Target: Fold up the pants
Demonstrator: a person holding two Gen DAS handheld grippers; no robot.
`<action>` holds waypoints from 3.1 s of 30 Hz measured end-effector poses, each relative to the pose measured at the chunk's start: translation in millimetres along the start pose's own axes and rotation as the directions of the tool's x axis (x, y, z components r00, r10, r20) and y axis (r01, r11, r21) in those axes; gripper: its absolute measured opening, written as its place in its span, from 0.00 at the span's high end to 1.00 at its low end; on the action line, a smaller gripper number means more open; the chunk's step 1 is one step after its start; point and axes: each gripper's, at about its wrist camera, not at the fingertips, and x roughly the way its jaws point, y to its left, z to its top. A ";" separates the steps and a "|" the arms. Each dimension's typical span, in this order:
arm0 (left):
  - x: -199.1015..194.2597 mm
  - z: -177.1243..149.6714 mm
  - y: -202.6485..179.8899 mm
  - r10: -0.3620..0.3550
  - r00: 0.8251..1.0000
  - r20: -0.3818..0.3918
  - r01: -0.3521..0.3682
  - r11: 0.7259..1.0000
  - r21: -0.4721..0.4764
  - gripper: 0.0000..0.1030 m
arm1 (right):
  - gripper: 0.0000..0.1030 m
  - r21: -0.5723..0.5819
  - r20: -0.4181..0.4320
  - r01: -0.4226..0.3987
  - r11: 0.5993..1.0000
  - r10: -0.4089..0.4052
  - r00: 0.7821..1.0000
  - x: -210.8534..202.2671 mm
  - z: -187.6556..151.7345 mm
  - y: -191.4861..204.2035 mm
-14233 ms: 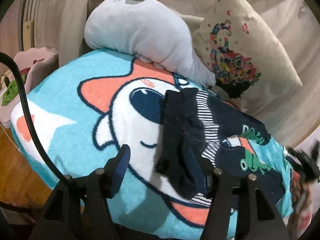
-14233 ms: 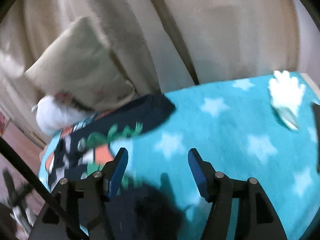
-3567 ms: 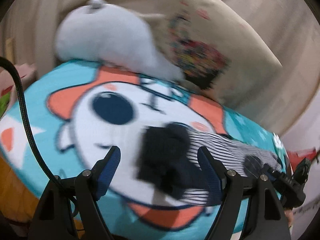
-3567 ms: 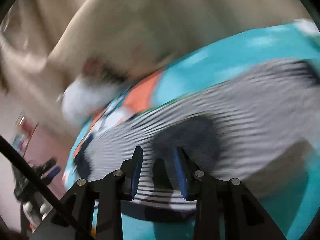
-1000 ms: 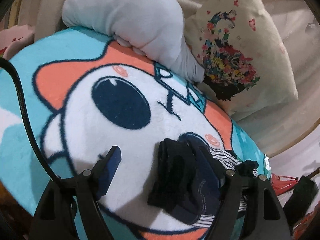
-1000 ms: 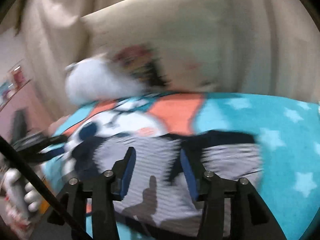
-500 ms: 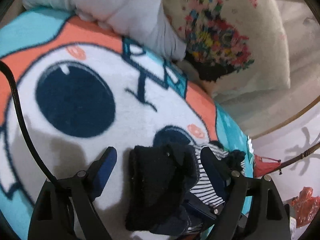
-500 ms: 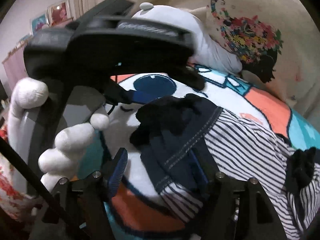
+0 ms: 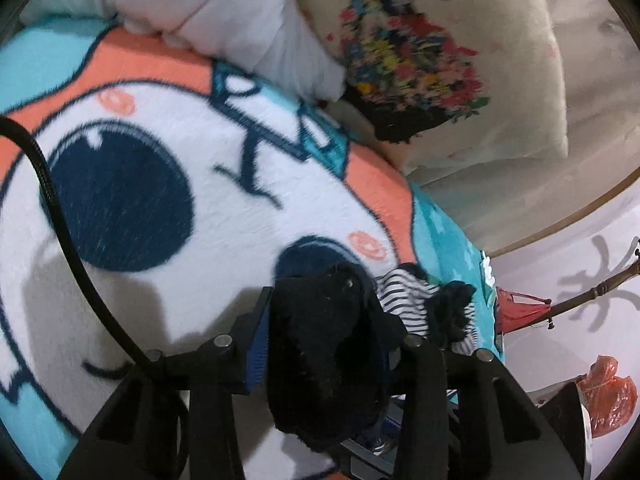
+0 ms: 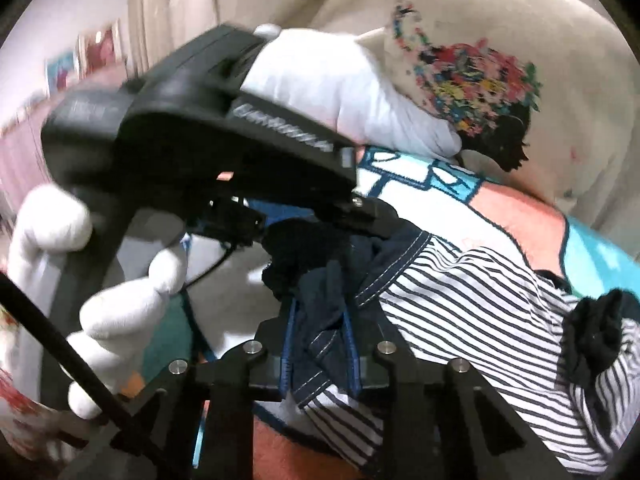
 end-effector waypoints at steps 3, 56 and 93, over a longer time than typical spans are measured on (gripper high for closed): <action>-4.7 1.1 -25.6 -0.009 1.000 0.015 0.009 0.999 0.034 0.60 | 0.79 0.037 0.045 -0.040 0.998 0.039 0.998 -16.5 5.6 -7.3; 108.8 -44.8 -112.8 -0.175 0.970 -0.169 0.190 0.979 0.077 0.18 | 0.31 0.686 0.105 -0.109 0.719 0.050 0.993 -108.2 -72.6 -269.6; 33.4 14.0 -88.4 0.161 0.972 0.172 -0.189 0.968 0.164 0.43 | 0.49 0.505 0.178 -0.024 0.863 -0.077 0.981 -78.8 48.1 -233.9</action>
